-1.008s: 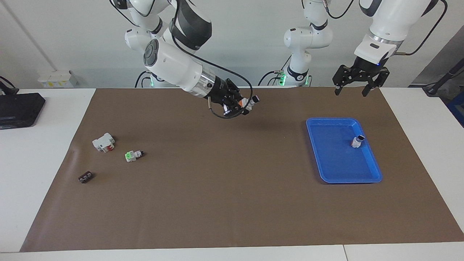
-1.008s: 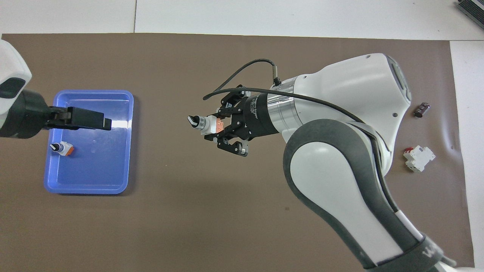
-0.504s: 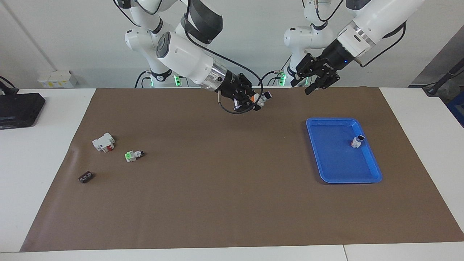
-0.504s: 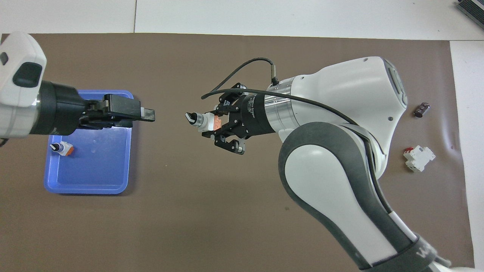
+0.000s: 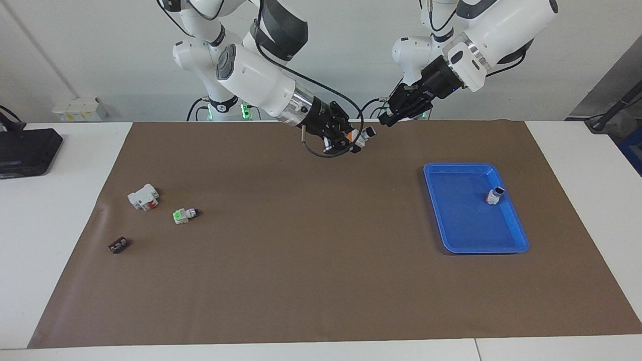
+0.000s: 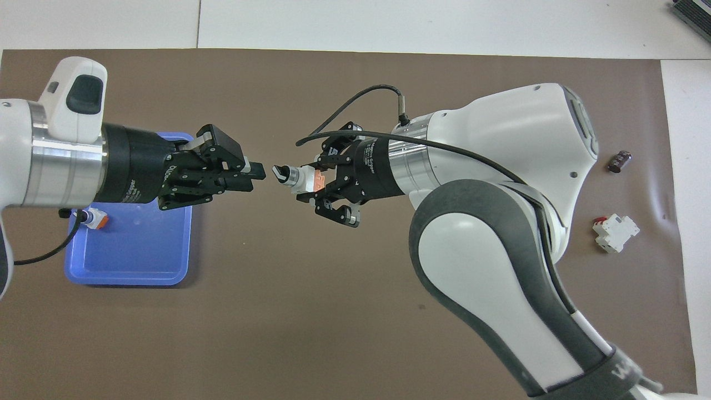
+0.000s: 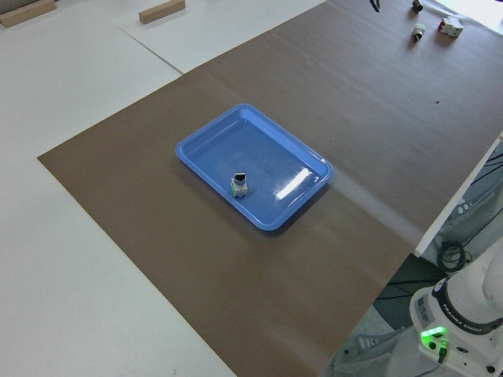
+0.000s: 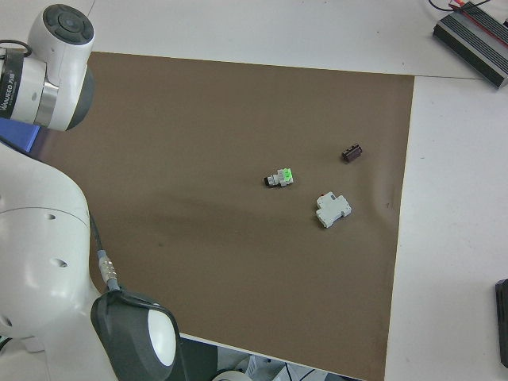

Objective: Turn and place switch with both arms
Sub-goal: 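Reach the left gripper toward the switch held by the right gripper, then close the left gripper on the free end of the switch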

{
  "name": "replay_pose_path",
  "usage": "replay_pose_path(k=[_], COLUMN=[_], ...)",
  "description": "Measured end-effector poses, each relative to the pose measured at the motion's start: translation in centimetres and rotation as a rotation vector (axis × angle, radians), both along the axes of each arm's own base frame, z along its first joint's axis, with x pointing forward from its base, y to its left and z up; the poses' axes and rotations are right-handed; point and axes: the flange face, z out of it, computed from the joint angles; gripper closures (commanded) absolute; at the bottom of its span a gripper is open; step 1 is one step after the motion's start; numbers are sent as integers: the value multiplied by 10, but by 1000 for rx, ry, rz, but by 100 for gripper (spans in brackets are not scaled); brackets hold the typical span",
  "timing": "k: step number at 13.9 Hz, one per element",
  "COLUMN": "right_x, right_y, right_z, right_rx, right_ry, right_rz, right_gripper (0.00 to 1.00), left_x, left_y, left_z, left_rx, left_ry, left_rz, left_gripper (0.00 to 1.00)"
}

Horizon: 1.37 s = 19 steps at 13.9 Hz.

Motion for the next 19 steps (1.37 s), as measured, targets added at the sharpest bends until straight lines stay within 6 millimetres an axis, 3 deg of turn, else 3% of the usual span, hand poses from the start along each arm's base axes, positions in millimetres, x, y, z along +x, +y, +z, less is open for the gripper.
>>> replay_pose_path(k=[4,13,17,19], right_x=[0,0,0,1], right_y=[0,0,-1,-2], right_z=[0,0,0,0], right_rx=[0,0,0,0], right_ry=[0,0,0,0], right_rz=[0,0,-1,-4], right_gripper=[100,100,100,100], left_x=[2,-1,-3,-2], left_y=[-4,-20,-30,-30], left_z=[0,-20,-18,-18], left_rx=[-23,-22,-32,-33], left_ry=[30,63,56,56], left_rz=[75,106,126,133], left_gripper=[72,70,77,87])
